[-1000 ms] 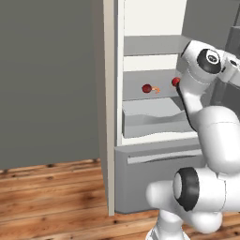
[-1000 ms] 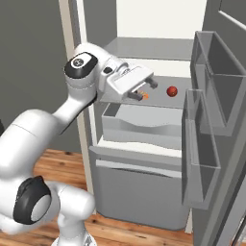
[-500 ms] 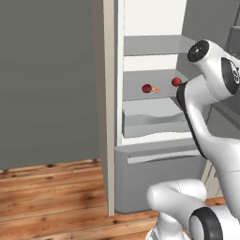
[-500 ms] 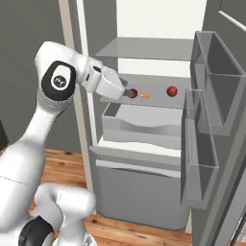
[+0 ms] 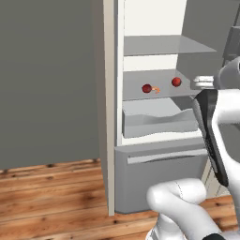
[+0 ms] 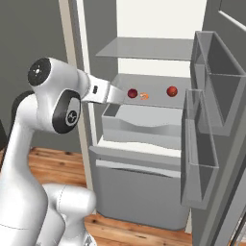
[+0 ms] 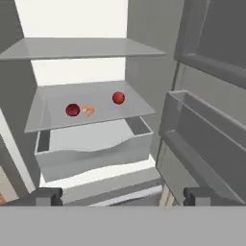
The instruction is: Open the fridge, remove the pear, onion, and shrimp, and place them on any counter.
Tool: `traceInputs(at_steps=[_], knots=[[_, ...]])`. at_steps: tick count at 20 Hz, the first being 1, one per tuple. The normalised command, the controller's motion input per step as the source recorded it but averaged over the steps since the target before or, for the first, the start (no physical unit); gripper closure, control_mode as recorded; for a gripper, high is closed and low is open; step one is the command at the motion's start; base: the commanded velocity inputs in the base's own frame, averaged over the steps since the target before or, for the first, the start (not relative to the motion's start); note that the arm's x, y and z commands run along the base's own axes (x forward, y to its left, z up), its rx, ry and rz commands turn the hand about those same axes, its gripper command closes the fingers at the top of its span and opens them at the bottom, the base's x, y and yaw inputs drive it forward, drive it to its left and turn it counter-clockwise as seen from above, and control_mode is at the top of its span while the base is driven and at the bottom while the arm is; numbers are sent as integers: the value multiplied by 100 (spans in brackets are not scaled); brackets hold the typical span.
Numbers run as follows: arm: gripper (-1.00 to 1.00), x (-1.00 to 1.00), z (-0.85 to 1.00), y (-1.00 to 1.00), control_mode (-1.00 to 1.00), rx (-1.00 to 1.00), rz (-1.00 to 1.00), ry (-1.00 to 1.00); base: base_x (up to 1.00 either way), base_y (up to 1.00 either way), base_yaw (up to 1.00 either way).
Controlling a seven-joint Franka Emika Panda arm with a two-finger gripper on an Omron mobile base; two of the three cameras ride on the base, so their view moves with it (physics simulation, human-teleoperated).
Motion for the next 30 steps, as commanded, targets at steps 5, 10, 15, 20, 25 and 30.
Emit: traceInputs(at_steps=[5,10,15,20,25,30], knots=[[-100,16,-19,99,-100,0,47,0,0,0,0],[-100,3,15,64,-100,0,15,0,0,0,0],[-100,-12,18,25,-100,0,0,0,0,0,0],[-100,-11,4,15,-100,0,0,0,0,0,0],[-100,-10,2,8,-100,0,-1,0,0,0,0],[-100,-3,0,-1,-100,0,-1,0,0,0,0]])
